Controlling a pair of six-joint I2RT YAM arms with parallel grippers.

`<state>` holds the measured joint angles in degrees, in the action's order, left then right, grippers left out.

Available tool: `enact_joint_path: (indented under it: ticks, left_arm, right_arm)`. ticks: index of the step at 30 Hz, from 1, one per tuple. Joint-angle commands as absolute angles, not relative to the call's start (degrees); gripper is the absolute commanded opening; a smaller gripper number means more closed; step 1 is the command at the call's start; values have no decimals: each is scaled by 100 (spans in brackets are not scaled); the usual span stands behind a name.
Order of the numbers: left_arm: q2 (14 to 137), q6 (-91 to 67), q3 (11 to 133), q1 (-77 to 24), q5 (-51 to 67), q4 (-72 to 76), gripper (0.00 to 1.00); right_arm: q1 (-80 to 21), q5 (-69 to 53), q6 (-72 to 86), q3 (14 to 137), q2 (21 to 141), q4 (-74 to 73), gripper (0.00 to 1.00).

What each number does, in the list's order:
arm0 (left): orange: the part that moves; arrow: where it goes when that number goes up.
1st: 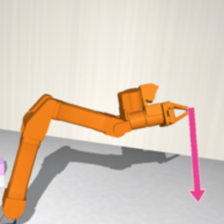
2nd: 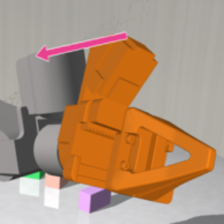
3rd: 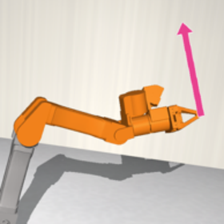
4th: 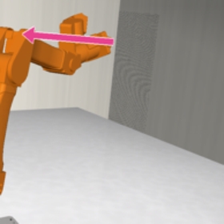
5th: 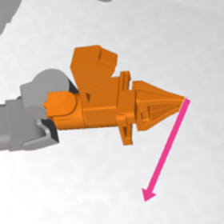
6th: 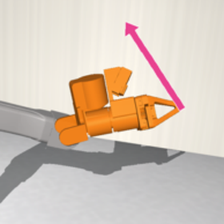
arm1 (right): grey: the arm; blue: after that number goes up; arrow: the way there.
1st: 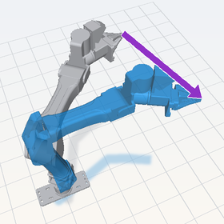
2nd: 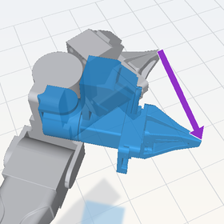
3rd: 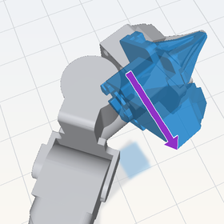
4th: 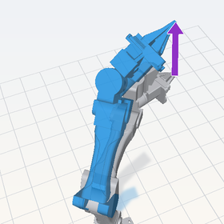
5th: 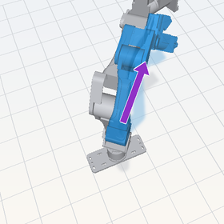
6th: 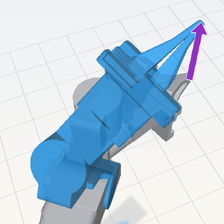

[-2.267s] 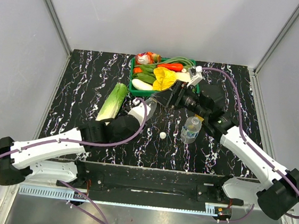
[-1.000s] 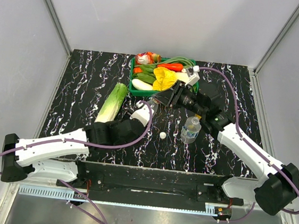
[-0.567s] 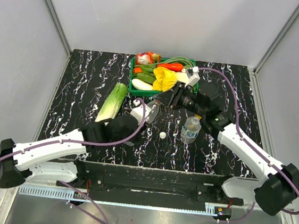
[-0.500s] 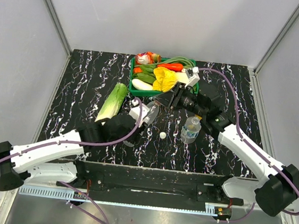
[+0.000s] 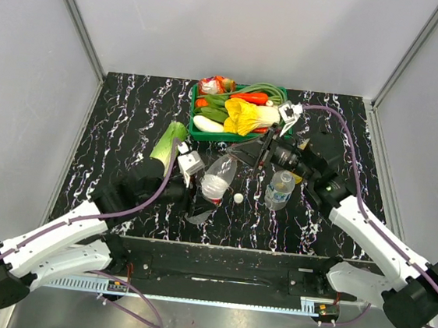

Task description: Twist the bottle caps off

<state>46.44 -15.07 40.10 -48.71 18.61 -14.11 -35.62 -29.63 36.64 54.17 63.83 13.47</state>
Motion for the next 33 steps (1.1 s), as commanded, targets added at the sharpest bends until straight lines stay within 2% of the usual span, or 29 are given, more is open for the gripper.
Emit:
enact_joint_path:
  ticks: [1,5,9,10,11,15,17,18,25,33]
  left_arm:
    - [4447,-1784,3929,-4667,3698,-239,14]
    - [4491,-2021,3911,-4605,4367,289,15]
    - [4588,-2030,3973,-4588,4281,238,15]
    - [4597,-2013,3973,-4588,4211,194,15]
    - [4614,-1978,3990,-4588,4123,124,15]
    - [4667,-1872,4008,-4570,3710,-254,15]
    - [4693,-1820,4008,-4579,3595,-404,15]
    - [4693,-1802,4017,-4579,3534,-456,15]
    - [4597,-1688,4025,-4588,3173,-825,15]
    - [4719,-1389,4403,-4588,1909,-1783,16]
  right_arm:
    - [-3551,-3304,3287,5344,6056,2056,0]
    - [-3551,-3585,3252,5238,5942,2329,0]
    - [-3542,-3542,3322,5256,5915,2312,0]
    - [-3551,-3533,3348,5256,5898,2303,5]
    - [-3542,-3559,3349,5256,5889,2320,17]
    - [-3542,-3481,3392,5221,5784,2364,77]
    - [-3551,-3306,3419,5177,5669,2356,96]
    - [-3542,-3183,3410,5151,5591,2347,100]
    - [-3551,-2699,3349,5071,5309,2093,100]
    - [-3551,-1767,3270,5431,5431,941,100]
